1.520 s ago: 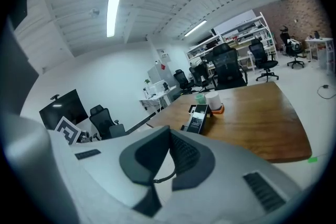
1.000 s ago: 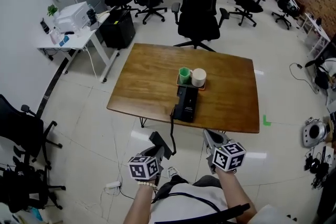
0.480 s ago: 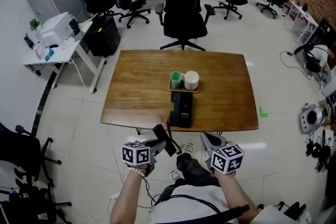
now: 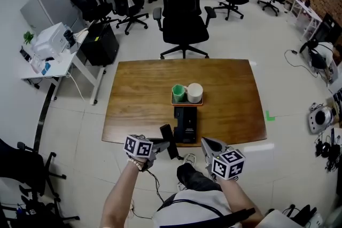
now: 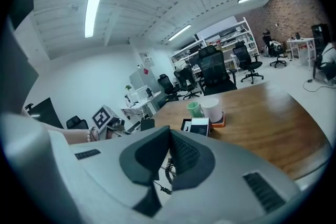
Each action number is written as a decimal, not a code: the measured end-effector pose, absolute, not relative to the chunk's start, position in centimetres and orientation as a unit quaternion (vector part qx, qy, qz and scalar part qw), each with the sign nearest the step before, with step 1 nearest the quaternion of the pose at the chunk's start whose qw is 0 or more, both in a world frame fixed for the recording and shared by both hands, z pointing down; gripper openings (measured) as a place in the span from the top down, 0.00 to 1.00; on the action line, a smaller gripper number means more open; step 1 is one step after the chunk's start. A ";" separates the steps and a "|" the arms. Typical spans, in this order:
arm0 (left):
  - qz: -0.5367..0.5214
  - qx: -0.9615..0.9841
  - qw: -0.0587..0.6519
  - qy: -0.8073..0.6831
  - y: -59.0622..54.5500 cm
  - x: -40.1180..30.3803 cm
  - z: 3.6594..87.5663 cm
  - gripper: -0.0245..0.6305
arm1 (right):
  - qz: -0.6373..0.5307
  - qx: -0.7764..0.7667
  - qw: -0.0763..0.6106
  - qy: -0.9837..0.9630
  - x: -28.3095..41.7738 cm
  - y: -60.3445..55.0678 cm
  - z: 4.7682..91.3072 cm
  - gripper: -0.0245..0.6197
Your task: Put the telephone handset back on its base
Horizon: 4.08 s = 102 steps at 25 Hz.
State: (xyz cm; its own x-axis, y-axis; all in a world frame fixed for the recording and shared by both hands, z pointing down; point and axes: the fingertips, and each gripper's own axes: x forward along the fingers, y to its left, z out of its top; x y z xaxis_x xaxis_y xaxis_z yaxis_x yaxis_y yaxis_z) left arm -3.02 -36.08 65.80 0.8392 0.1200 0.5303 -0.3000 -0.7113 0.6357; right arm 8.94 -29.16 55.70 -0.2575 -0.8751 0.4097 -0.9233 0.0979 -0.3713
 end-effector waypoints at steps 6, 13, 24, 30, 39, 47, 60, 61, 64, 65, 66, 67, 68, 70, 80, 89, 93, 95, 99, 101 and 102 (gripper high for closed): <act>0.275 0.875 0.398 0.026 -38.3 0.1 66.4 0.85 | 0.297 0.602 0.054 -0.739 8.9 -31.8 56.8 0.95; 0.283 0.862 0.407 0.107 -40.2 2.9 67.7 0.85 | 0.301 0.603 0.052 -0.737 9.5 -34.4 57.0 0.95; 0.307 0.834 0.422 0.181 -41.2 4.5 70.1 0.85 | 0.328 0.618 0.056 -0.713 11.7 -35.1 59.1 0.95; 0.303 0.821 0.439 0.200 -41.3 4.9 70.7 0.85 | 0.334 0.617 0.059 -0.710 11.9 -36.0 59.6 0.95; 0.276 0.806 0.481 0.207 -41.7 5.0 71.4 0.85 | 0.343 0.616 0.063 -0.706 12.7 -36.8 60.3 0.95; 0.242 0.797 0.516 0.199 -41.8 5.2 71.6 0.85 | 0.353 0.611 0.070 -0.705 13.0 -36.6 60.9 0.95; 0.283 0.876 0.390 0.005 -44.0 4.7 72.4 0.63 | 0.339 0.596 0.068 -0.725 12.4 -36.5 59.7 0.95; 0.272 0.881 0.387 -0.015 -44.2 4.4 71.8 0.63 | 0.334 0.596 0.068 -0.727 12.5 -36.4 59.4 0.95; 0.224 0.895 0.377 -0.075 -44.3 2.7 68.7 0.63 | 0.320 0.597 0.072 -0.732 12.6 -35.8 58.5 0.95; 0.207 0.900 0.372 -0.099 -44.4 1.8 67.5 0.63 | 0.314 0.598 0.073 -0.734 12.5 -35.6 58.2 0.95; 0.189 0.903 0.365 -0.125 -44.5 0.6 66.2 0.64 | 0.308 0.597 0.074 -0.737 12.2 -35.5 57.8 0.95; 0.172 0.905 0.358 -0.154 -44.5 -0.7 64.9 0.70 | 0.301 0.597 0.076 -0.740 11.9 -35.2 57.4 0.95; 0.157 0.905 0.350 -0.184 -44.4 -2.1 63.7 0.76 | 0.295 0.596 0.078 -0.743 11.5 -34.9 57.0 0.95; 0.136 0.899 0.340 -0.239 -43.5 -4.7 61.7 0.95 | 0.284 0.595 0.082 -0.747 10.9 -33.9 56.1 0.95; 0.085 0.872 0.302 -0.376 -34.2 -11.0 55.1 0.96 | 0.245 0.593 0.084 -0.762 9.2 -29.6 52.1 0.95; 0.081 0.848 0.325 -0.412 -26.0 -10.4 56.2 0.96 | 0.245 0.551 0.080 -0.794 6.3 -25.9 51.9 0.95; 0.101 0.843 0.302 -0.432 -22.9 -8.8 56.5 0.96 | 0.250 0.538 0.079 -0.801 6.7 -22.1 52.5 0.95; 0.106 0.846 0.291 -0.435 -21.2 -7.9 56.2 0.96 | 0.251 0.533 0.079 -0.804 7.1 -19.9 52.7 0.95; 0.112 0.845 0.279 -0.443 -17.5 -6.6 56.2 0.96 | 0.256 0.525 0.072 -0.808 8.0 -15.5 53.4 0.95; 0.115 0.844 0.273 -0.448 -15.4 -5.9 56.1 0.96 | 0.258 0.521 0.070 -0.810 8.6 -13.2 53.6 0.95; 0.116 0.843 0.271 -0.450 -14.3 -5.5 56.1 0.96 | 0.259 0.520 0.070 -0.811 8.9 -12.1 53.8 0.95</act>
State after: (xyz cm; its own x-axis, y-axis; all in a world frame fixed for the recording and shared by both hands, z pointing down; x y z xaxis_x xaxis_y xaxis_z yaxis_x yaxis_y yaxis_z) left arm -5.47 -14.32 56.05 0.5684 -0.6962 0.4385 -0.8213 -0.4485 0.3525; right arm 8.87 -12.12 53.79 -0.4491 -0.8070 0.3834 -0.8797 0.3244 -0.3477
